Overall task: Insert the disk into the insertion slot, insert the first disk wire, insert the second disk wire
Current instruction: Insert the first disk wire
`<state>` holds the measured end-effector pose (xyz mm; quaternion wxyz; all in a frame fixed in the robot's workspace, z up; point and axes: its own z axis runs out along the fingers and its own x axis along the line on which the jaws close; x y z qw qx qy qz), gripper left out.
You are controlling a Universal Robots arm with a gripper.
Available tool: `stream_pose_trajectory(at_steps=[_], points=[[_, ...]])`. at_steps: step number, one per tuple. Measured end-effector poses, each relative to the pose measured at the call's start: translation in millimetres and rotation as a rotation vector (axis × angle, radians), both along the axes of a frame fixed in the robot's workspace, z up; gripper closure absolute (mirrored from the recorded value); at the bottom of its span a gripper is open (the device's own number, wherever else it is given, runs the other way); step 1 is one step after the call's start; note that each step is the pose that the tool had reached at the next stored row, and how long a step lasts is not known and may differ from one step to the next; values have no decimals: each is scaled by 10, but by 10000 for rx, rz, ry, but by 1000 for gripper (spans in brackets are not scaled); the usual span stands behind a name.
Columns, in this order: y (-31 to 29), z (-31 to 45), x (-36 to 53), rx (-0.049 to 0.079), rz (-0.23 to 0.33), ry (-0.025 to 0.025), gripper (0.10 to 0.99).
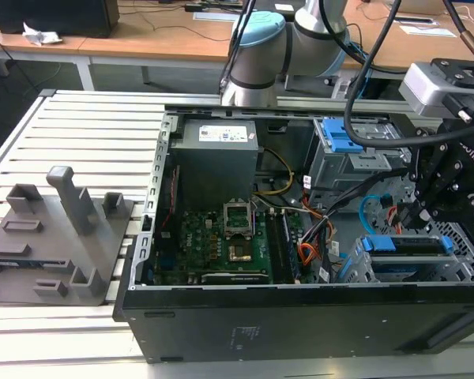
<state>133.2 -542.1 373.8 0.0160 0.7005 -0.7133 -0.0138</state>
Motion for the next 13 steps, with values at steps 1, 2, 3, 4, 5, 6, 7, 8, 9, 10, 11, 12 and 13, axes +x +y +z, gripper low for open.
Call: stream_pose_trajectory(at_steps=[1, 2, 3, 4, 5, 6, 7, 8, 9, 10, 11, 12, 13], points=[[0, 0, 0, 0, -1, 0, 918], [0, 0, 0, 0, 0, 0, 851], [1, -1, 0, 2, 0, 0, 784], [9, -3, 10, 4, 2, 1, 784], [52, -2, 66, 0, 0, 20, 784], [95, -4, 103, 0, 0, 33, 784], [158, -6, 140, 0, 0, 40, 784], [205, -6, 155, -2, 0, 41, 784], [252, -7, 167, -1, 1, 42, 784], [300, -14, 179, -2, 0, 47, 784], [326, -41, 186, -1, 0, 66, 784], [331, -62, 191, 2, 0, 75, 784], [336, -80, 202, 0, 0, 83, 784]])
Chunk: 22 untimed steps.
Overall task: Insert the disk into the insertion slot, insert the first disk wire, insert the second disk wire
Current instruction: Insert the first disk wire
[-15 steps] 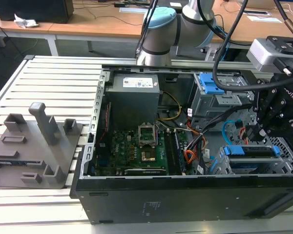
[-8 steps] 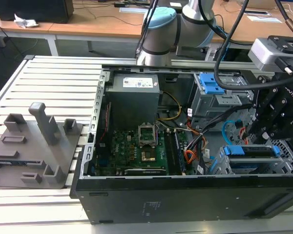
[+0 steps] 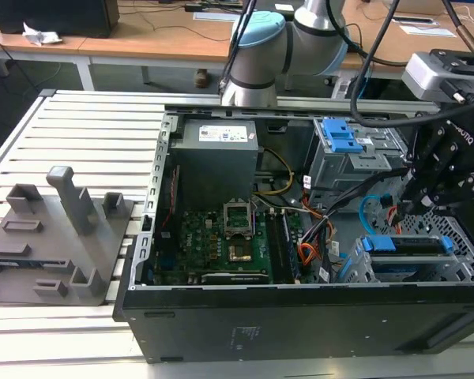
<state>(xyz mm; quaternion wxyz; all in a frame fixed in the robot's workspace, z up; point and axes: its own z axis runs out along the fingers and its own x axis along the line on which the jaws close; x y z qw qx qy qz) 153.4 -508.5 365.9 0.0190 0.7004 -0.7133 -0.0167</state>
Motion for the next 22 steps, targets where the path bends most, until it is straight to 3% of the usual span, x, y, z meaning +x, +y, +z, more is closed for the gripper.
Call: stream_pose_trajectory(at_steps=[3, 5, 7, 8, 10, 13, 22], points=[[83, -56, 39, -1, -1, 10, 784], [87, -111, 46, -69, -2, 9, 784], [87, -112, 46, -75, -1, 11, 784], [87, -112, 46, -77, -1, 10, 800], [87, -112, 46, -84, -1, 10, 925], [87, -112, 46, -92, -1, 10, 925], [-25, -113, 47, -103, -1, 10, 925]])
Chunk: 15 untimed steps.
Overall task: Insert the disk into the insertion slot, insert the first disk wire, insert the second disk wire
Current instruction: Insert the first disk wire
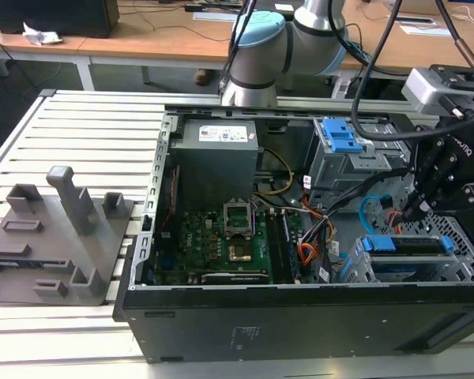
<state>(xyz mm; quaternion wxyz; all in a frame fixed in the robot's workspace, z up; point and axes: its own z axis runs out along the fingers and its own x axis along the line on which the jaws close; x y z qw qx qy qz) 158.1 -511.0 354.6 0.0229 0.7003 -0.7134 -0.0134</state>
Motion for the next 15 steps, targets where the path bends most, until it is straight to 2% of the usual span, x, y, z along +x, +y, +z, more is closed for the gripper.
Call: stream_pose_trajectory(at_steps=[9, 15], points=[[-18, -41, 7, -9, 1, 1, 925], [-40, -78, 86, -8, 2, 1, 925]])
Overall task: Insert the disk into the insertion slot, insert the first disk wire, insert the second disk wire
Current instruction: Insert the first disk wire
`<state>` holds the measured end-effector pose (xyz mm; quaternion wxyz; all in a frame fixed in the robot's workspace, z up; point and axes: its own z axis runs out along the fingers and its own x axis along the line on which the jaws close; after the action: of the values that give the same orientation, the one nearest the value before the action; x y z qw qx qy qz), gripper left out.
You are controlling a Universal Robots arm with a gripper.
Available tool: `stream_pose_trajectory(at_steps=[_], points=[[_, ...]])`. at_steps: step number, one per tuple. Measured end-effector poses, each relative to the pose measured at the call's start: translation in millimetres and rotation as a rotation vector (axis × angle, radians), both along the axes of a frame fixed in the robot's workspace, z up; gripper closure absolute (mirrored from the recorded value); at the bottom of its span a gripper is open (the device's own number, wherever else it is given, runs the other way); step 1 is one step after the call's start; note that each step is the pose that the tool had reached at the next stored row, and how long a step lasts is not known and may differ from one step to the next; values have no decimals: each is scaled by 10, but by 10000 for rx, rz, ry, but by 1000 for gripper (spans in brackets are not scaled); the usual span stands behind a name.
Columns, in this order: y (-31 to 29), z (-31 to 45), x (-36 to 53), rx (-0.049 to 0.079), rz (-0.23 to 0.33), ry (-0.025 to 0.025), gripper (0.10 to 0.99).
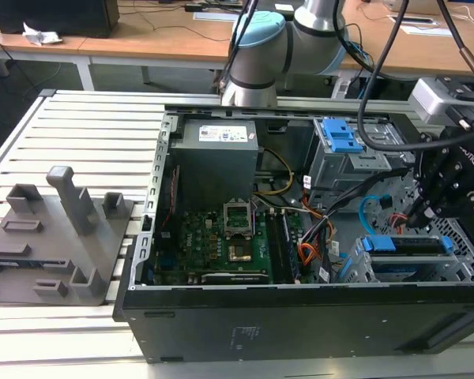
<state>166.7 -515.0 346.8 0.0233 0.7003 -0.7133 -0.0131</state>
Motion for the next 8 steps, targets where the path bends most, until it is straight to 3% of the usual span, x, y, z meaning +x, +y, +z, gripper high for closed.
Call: stream_pose_trajectory(at_steps=[2, 4, 8], points=[[-35, -6, 1, 0, -2, 0, 925], [-114, -16, 2, 0, 0, 0, 925], [-150, -23, 11, 2, -1, 0, 925]])
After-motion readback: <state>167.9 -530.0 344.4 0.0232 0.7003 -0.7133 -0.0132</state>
